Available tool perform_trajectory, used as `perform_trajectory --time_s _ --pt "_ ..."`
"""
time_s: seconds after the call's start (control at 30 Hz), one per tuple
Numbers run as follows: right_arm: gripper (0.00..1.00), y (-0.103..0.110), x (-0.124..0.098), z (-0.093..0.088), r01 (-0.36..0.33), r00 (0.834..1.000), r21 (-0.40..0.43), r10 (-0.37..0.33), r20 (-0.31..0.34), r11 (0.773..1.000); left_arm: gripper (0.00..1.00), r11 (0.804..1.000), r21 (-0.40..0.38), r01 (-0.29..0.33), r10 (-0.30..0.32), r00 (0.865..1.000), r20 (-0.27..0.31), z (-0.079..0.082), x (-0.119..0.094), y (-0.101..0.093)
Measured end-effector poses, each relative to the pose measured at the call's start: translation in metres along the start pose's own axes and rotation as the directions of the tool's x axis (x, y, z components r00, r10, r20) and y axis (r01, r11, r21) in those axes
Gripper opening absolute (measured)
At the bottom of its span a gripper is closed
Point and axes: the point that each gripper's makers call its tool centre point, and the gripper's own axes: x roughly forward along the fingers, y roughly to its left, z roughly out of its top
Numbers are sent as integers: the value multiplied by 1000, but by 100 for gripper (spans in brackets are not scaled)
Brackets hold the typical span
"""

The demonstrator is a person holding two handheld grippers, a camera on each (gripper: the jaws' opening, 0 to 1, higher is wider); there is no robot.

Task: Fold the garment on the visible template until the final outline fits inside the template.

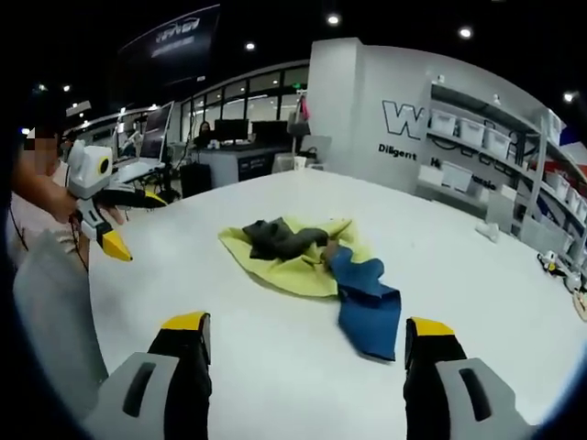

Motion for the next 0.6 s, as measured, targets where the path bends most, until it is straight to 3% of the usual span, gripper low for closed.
perform_trajectory --time_s 0.6 --pt "70 -9 17 13 -9 1000 -51 9 8 999 89 999 48 12 -12 1000 -12 13 25 4"
